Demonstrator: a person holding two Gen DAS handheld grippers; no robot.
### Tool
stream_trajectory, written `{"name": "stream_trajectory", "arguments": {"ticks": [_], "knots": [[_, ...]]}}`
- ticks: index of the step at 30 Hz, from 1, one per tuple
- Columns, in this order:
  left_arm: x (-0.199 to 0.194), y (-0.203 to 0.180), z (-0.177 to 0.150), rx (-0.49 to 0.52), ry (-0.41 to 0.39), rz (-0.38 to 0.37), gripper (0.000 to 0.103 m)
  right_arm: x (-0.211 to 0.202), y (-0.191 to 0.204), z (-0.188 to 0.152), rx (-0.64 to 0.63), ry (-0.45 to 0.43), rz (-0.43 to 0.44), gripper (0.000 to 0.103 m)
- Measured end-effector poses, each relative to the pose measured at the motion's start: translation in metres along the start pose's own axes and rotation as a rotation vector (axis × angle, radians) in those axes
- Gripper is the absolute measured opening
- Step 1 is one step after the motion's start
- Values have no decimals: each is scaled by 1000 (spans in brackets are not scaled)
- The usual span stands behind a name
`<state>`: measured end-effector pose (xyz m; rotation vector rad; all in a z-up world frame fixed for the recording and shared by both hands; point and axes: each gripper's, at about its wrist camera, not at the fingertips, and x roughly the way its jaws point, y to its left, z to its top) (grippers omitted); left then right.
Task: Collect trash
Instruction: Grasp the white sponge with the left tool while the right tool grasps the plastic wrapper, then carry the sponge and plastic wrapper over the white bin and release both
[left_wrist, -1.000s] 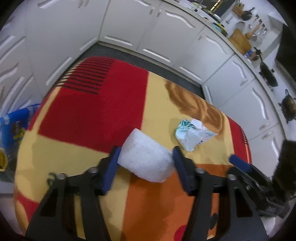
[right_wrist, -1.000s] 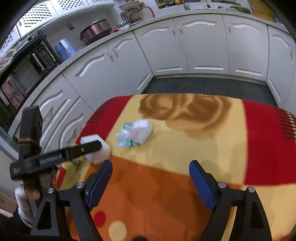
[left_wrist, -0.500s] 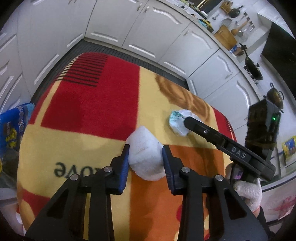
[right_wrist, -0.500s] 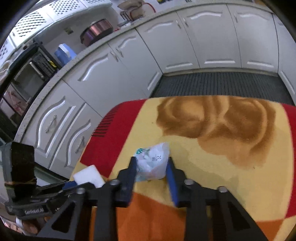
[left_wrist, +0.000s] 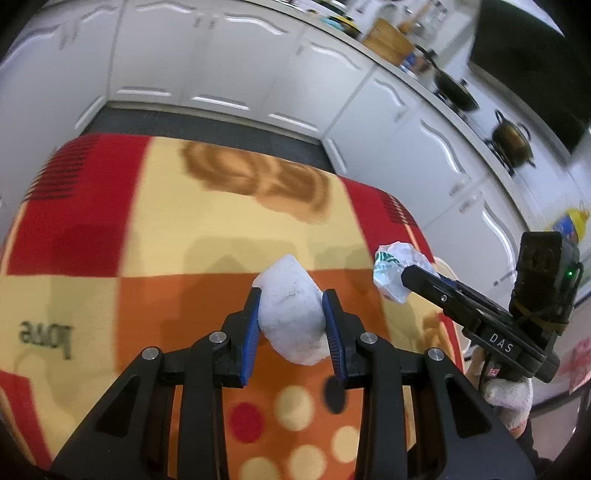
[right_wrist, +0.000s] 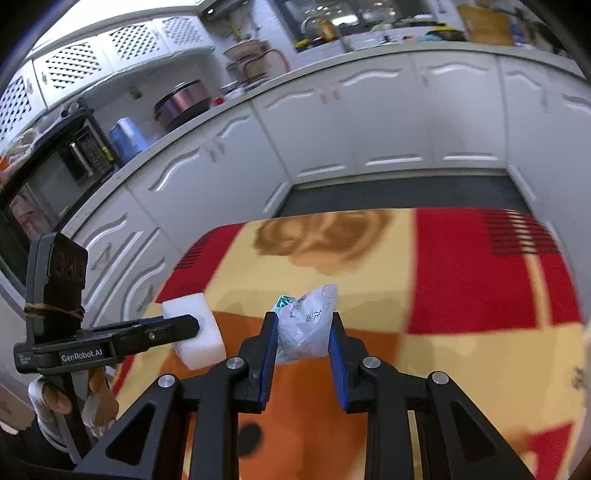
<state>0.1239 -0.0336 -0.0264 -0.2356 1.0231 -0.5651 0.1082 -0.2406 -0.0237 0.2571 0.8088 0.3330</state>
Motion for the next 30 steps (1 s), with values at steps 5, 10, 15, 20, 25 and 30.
{"name": "stream_trajectory", "arguments": {"ticks": [5,10,15,20,25,30], "knots": [[19,-41,-4,72,17,-22,30,-33,-28,-14,51,-30,-52,25],[32,-76,-10,126,26,-33,30,-61,-51,-28,78,-46,-97,25],[43,-106,-16,165,40,-39,30,-84,-64,-39,94,-72,-117,25],[54,-136,-17,207,51,-55,30,-107,-76,-47,112,-103,-148,25],[69,-164,-19,244,71,-74,30,-132,-95,-57,149,-131,-187,25],[84,-185,-22,277,92,-78,30,-152,-110,-65,181,-152,-216,25]]}}
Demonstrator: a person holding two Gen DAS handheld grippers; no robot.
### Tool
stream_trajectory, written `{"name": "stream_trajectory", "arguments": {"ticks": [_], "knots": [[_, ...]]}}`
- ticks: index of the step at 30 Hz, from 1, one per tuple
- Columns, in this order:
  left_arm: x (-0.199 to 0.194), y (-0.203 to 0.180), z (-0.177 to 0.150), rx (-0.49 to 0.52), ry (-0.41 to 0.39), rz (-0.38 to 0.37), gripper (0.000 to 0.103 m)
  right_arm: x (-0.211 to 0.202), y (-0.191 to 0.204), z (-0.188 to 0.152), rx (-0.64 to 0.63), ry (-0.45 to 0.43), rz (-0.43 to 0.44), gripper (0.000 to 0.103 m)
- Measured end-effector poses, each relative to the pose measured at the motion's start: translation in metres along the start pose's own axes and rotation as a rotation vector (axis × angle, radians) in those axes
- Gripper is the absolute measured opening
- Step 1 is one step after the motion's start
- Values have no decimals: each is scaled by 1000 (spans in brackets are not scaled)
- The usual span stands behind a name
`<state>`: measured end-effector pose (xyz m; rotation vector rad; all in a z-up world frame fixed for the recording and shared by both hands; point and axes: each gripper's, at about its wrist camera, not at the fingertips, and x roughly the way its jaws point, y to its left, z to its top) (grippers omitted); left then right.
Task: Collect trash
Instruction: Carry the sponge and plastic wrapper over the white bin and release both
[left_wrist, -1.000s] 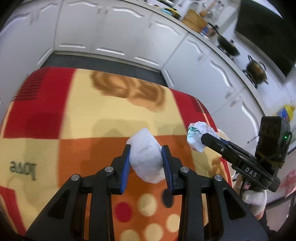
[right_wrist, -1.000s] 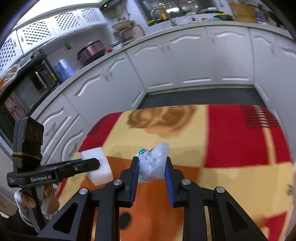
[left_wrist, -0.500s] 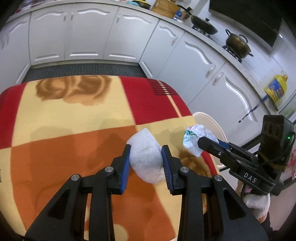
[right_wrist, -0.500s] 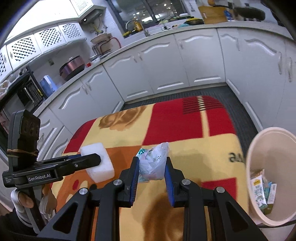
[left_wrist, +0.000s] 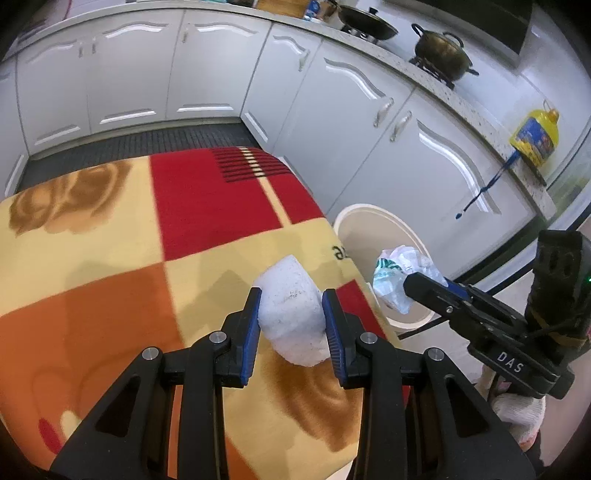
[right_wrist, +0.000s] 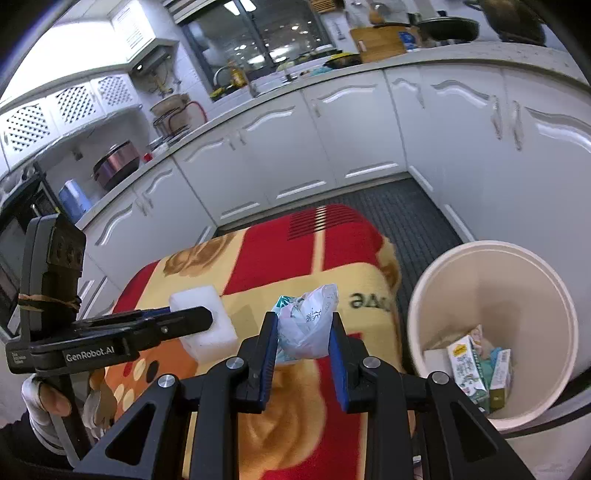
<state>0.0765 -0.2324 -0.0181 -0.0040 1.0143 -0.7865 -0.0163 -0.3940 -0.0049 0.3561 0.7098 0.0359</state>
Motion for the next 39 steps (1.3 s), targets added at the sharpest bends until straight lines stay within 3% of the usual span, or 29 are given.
{"name": "stream_trajectory", "arguments": {"ticks": [27,39], "knots": [[95,-106,31,95,92,-90,30,-29,-113,-19,158,-17,-198,25],[144,-127,29,98,143,-72,35,-23,-155,-35,236,18,-248,25]]}}
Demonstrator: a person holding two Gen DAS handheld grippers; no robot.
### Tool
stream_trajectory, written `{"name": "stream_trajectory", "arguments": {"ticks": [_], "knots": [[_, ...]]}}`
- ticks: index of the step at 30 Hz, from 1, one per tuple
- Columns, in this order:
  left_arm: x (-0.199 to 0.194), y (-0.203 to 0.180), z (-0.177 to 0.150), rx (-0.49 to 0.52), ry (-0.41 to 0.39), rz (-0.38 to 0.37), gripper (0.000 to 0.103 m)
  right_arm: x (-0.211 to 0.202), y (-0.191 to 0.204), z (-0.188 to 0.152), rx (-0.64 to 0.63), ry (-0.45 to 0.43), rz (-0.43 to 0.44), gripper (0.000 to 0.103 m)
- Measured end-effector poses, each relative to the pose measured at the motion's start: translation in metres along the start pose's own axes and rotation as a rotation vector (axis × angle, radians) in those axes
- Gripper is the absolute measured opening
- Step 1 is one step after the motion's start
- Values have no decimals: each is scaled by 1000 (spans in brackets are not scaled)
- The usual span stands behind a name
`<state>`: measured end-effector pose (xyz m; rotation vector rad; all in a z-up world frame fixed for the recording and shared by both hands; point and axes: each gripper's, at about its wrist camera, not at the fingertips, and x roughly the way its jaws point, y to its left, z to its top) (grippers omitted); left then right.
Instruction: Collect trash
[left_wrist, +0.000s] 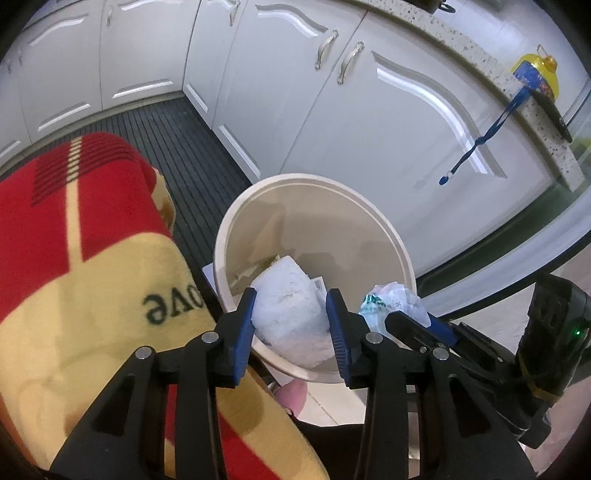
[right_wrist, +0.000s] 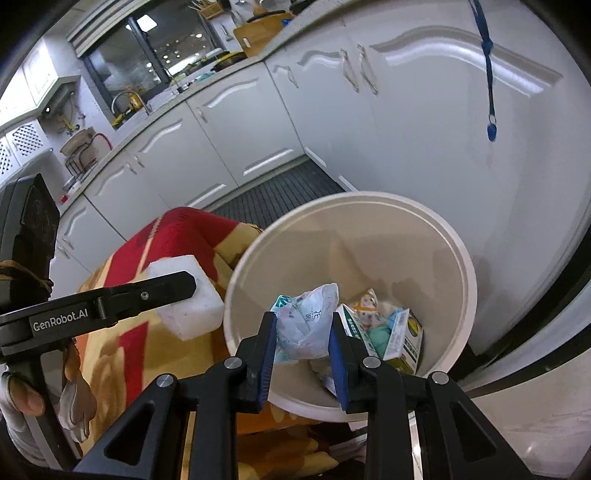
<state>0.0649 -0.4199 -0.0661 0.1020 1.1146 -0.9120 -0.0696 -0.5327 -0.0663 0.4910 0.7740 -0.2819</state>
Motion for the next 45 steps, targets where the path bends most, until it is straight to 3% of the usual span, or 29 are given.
{"name": "stream_trajectory", "arguments": {"ticks": [9,10,12,18,25,29,33,37,45], "knots": [[12,2,-1,-8,11,6,45,6,-10,-3,22,12,-17,27],[13,2,-1,-11,11,6,46,6,-10,-3,24,14,-20,28],[14,3,-1,-22,9,-4,50,6,-7,-4,30,13,-26,42],[10,5,-1,-27,0,-17,62,9,-6,-6,41,22,-35,47],[0,5,-1,-1,-19,14,63,7,-2,-7,30,26,-36,49],[-12,3,-5,25,-52,46,63,6,1,-8,30,18,-35,61],[-27,4,-11,37,-96,76,63,1,9,-9,18,3,-45,62],[-43,5,-17,43,-140,100,63,-9,18,-10,-1,-23,-67,64],[-85,13,-33,40,-239,132,63,-40,55,-10,-65,-113,-99,78]]}}
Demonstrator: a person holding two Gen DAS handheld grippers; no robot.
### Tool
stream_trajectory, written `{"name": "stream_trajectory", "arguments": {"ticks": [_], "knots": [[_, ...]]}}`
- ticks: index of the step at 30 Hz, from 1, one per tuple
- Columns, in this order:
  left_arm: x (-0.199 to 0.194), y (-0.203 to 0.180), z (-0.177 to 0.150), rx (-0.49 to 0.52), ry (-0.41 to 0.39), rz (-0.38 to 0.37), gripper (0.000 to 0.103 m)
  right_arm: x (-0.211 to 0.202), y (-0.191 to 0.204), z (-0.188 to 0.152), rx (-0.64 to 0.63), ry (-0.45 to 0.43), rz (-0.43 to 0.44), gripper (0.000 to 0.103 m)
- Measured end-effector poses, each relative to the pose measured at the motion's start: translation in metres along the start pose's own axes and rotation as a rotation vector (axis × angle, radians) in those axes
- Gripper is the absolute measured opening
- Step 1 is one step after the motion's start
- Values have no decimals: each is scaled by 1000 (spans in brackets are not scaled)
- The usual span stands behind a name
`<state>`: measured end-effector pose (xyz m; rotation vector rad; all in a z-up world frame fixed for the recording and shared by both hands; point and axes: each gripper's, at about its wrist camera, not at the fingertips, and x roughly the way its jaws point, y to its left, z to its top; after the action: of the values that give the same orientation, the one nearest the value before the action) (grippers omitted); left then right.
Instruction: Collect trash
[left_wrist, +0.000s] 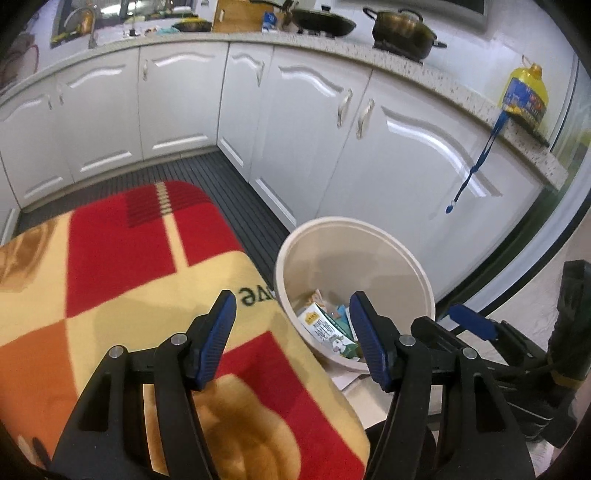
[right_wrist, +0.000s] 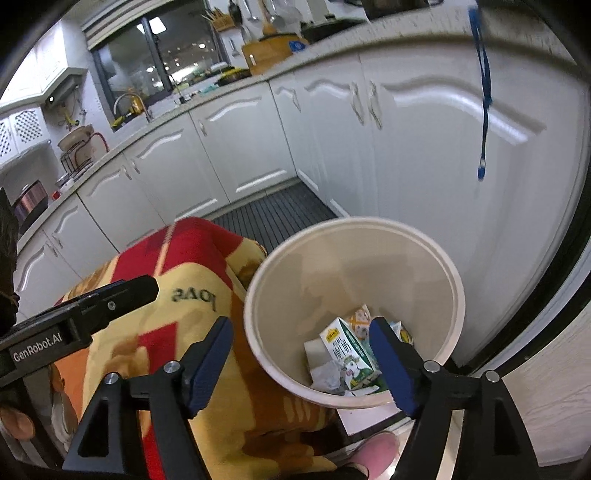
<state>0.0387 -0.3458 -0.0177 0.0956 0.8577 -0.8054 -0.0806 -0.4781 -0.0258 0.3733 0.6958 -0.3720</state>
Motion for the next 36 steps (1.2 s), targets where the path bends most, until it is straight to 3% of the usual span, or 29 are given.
{"name": "stream_trajectory", "arguments": {"ticks": [6,9,23,36], "knots": [[-42,13,-8,-5,-98,24,72,-28,26,4,-34,-80,-30,86],[-59,15,-12,4,-137,28,83,-38,36,5,-34,-106,-35,88],[-117,23,-24,-1,-258,80,84,-82,70,6,-68,-233,-87,93],[-138,21,-28,6,-304,90,84,-112,89,3,-107,-317,-154,94]]}}
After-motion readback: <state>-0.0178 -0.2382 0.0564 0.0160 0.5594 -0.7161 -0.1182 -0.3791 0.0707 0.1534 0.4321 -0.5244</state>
